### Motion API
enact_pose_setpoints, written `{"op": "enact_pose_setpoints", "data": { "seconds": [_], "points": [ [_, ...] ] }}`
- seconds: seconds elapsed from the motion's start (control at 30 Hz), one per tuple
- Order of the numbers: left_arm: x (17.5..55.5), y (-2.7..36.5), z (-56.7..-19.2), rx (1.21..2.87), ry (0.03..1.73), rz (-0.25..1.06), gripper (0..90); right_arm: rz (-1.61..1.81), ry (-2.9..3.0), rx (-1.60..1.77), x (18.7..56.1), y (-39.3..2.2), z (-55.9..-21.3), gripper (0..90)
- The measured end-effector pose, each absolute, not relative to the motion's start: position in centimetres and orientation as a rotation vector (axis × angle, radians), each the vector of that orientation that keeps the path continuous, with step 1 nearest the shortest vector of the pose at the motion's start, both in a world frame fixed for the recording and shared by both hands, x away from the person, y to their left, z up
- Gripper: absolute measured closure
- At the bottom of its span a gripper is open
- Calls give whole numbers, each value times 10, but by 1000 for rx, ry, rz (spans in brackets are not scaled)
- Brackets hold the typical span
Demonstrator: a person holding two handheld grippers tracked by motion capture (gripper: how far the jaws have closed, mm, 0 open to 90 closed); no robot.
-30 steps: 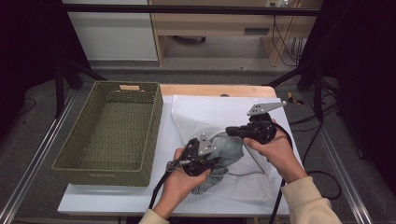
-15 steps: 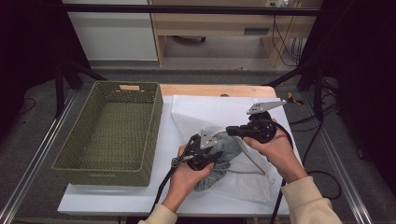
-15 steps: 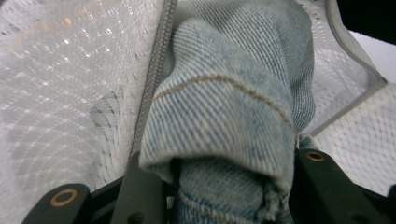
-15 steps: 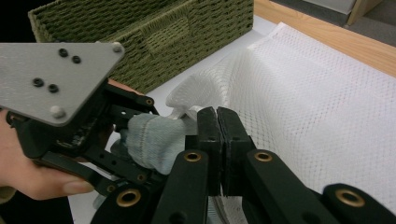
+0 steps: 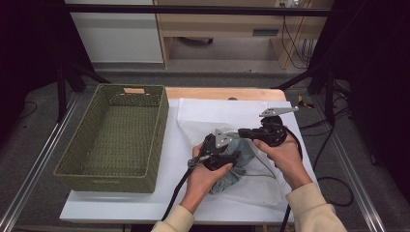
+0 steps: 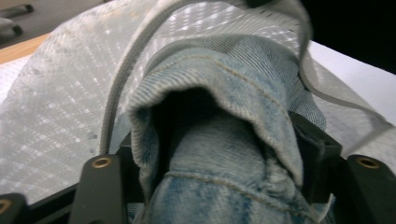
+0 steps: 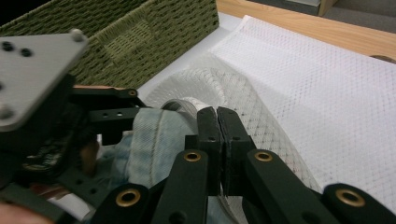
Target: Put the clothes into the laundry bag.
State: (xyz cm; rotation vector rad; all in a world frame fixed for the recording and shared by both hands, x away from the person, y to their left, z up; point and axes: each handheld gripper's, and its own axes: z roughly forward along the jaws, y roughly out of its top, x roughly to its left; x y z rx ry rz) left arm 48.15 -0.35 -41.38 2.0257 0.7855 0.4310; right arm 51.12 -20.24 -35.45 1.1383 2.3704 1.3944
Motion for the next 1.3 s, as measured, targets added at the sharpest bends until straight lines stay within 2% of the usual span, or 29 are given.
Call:
{"op": "enact_pose_setpoints", "data": {
  "seconds": [0.3, 0.53, 0.6, 0.83, 1.3],
  "points": [
    [472, 6, -403, 1976, 750, 447, 314, 1400, 2369, 1141, 512, -200, -364, 891],
    [456, 23, -391, 1947, 718, 473, 339, 1405, 2367, 1153, 509, -199, -367, 891],
    [449, 31, -387, 1937, 700, 498, 372, 1419, 2366, 1143, 507, -198, -367, 891],
    [426, 58, -379, 1932, 692, 552, 442, 1437, 2375, 1107, 486, -190, -369, 891],
    [404, 76, -395, 1926, 689, 517, 439, 1451, 2368, 1011, 445, -178, -379, 891]
  ]
}}
